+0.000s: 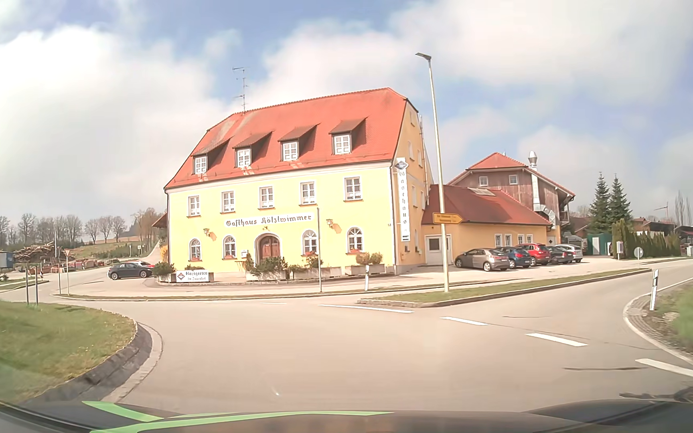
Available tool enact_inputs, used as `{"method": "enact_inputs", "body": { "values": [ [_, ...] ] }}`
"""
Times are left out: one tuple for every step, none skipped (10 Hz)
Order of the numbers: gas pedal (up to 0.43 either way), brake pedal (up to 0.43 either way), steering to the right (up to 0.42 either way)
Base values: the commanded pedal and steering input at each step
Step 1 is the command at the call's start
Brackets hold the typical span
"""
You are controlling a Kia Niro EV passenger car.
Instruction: Follow the waypoints while adhering to traffic rules and regulations
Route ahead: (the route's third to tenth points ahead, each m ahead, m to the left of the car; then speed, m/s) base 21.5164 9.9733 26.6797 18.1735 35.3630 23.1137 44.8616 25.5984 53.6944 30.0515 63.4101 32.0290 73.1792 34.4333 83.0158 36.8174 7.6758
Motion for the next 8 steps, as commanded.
{"method": "enact_inputs", "body": {
  "values": [
    [0.138, 0.0, -0.13],
    [0.138, 0.0, -0.138],
    [0.138, 0.0, -0.147],
    [0.138, 0.0, -0.159],
    [0.138, 0.0, -0.169],
    [0.138, 0.0, -0.178],
    [0.13, 0.0, -0.189],
    [0.118, 0.0, -0.2]
  ]
}}
